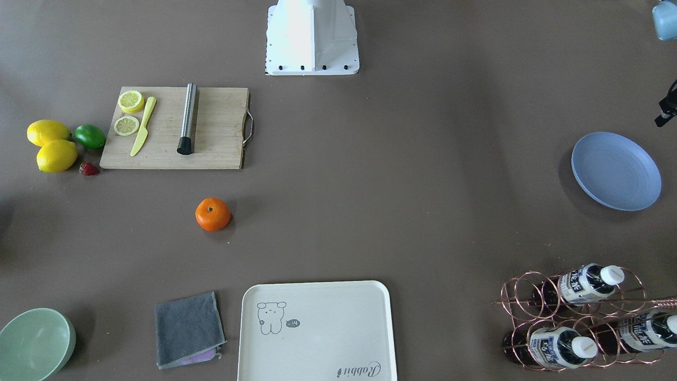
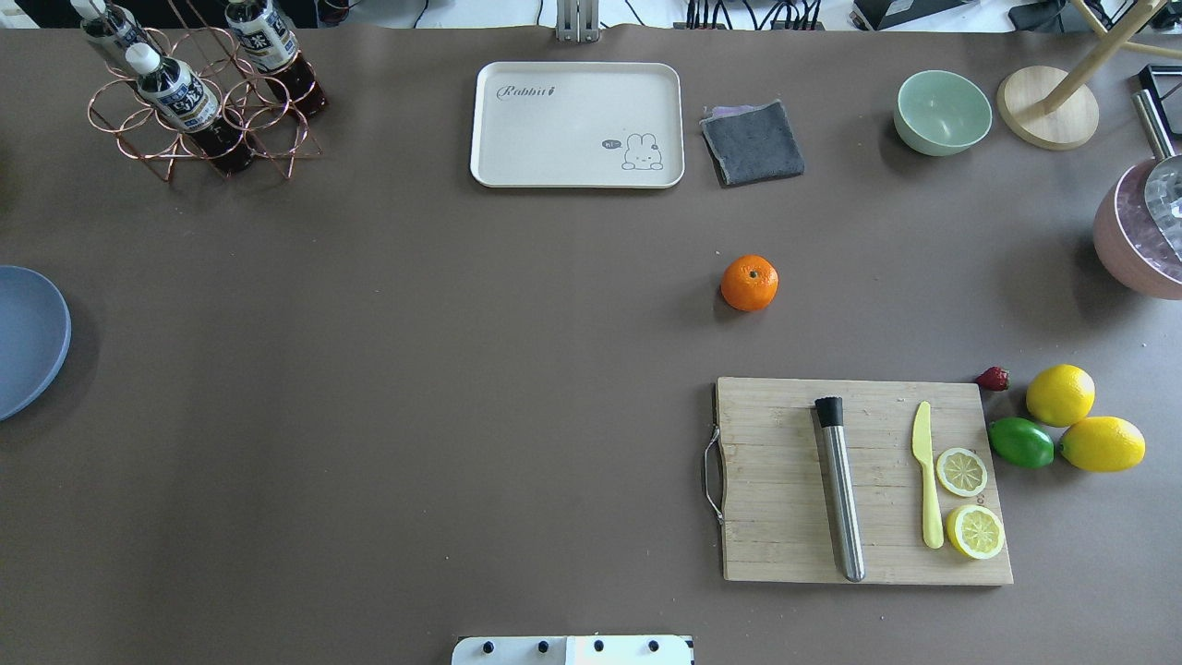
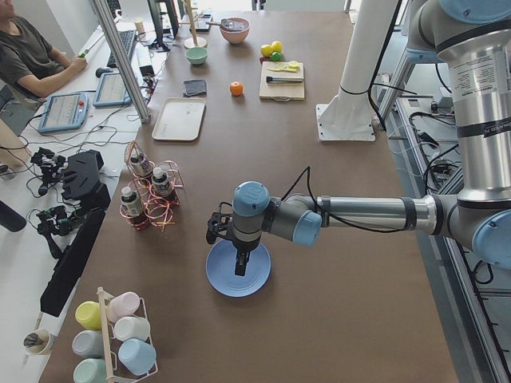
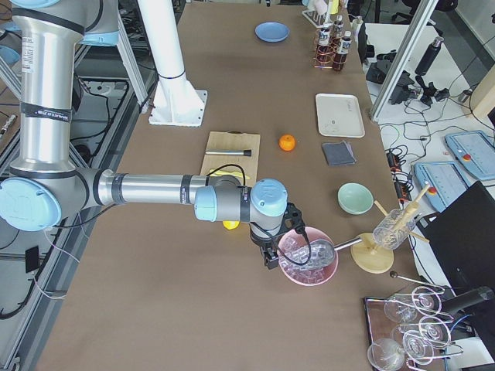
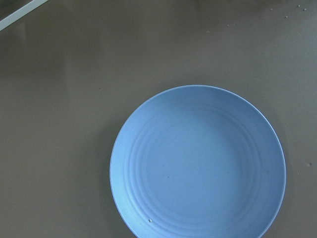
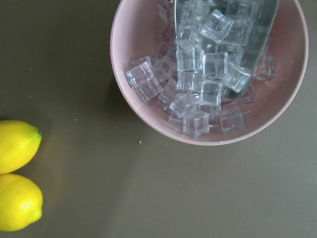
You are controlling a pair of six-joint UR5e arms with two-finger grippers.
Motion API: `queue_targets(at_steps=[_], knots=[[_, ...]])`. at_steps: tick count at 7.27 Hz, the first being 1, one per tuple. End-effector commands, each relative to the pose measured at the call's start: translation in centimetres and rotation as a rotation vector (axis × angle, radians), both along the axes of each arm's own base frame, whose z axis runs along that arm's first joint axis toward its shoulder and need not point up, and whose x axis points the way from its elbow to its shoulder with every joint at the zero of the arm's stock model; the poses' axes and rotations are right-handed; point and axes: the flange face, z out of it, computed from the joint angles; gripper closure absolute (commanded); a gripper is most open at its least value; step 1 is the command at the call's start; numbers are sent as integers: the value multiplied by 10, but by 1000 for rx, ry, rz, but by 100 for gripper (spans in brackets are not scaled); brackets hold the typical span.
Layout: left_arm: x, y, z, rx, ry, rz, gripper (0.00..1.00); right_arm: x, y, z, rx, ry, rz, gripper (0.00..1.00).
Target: Pick orange to plate
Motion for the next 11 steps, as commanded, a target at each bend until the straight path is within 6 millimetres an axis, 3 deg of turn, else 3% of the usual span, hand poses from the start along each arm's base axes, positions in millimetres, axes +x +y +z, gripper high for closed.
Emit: queue_targets(at_steps=[1, 10, 11], knots=[[-1, 1, 4, -7, -6, 0, 2, -7, -8, -7, 10, -2, -9, 0], [-3, 2, 6, -11, -6, -9, 3, -16, -19, -16, 24, -4, -21, 0], [-1, -5, 23, -19, -5, -10, 2, -17, -22, -18, 13, -13, -10, 0]])
